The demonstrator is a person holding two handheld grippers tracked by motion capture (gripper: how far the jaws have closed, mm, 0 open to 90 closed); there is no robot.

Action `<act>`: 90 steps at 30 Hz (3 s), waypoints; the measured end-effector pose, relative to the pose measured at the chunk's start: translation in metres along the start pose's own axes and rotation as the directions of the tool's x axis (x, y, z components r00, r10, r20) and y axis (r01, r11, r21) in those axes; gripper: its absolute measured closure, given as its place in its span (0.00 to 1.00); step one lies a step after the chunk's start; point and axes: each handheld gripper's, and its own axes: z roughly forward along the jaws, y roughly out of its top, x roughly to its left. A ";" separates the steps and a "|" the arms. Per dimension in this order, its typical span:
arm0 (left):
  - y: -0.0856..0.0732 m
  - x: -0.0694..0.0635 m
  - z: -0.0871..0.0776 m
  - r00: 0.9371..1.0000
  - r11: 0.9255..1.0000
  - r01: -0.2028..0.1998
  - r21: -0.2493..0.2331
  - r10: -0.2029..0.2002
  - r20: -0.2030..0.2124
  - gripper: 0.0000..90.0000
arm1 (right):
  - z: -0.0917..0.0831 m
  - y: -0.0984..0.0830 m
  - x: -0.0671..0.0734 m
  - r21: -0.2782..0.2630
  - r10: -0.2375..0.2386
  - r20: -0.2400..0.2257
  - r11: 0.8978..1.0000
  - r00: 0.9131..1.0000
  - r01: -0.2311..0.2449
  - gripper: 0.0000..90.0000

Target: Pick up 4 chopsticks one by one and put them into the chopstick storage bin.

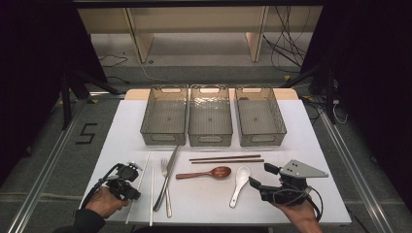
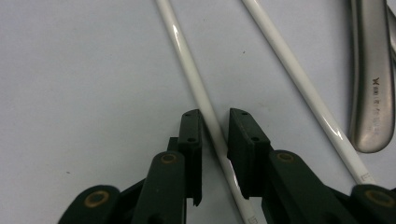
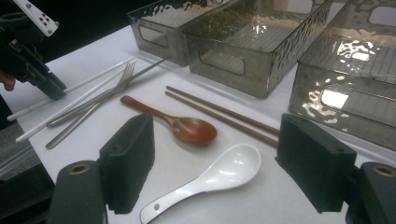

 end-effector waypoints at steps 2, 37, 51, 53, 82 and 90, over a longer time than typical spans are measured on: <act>0.000 0.000 0.000 1.000 1.000 0.000 -0.001 0.000 0.002 0.83 | 0.000 0.000 0.000 0.000 -0.001 0.000 1.000 1.000 0.001 0.32; -0.001 0.015 -0.003 0.998 0.999 0.030 -0.028 -0.029 0.048 0.93 | 0.000 0.001 -0.001 -0.002 -0.004 -0.002 1.000 1.000 0.004 0.32; -0.003 0.017 -0.023 0.998 0.992 0.020 -0.127 -0.012 0.062 0.93 | 0.000 0.001 -0.001 0.001 0.001 -0.002 1.000 1.000 -0.001 0.32; -0.003 0.017 -0.028 0.998 0.989 0.020 -0.147 -0.010 0.069 0.93 | 0.000 0.001 -0.001 -0.002 -0.001 -0.003 1.000 1.000 0.001 0.32; 0.068 0.023 -0.082 0.992 0.907 0.019 -0.421 0.035 0.121 0.93 | -0.002 0.001 -0.002 -0.028 0.018 -0.005 0.999 1.000 -0.018 0.32; 0.099 0.035 -0.088 0.992 0.879 0.054 -0.473 0.008 0.128 0.93 | -0.004 0.000 -0.003 -0.031 0.023 -0.007 0.999 1.000 -0.023 0.32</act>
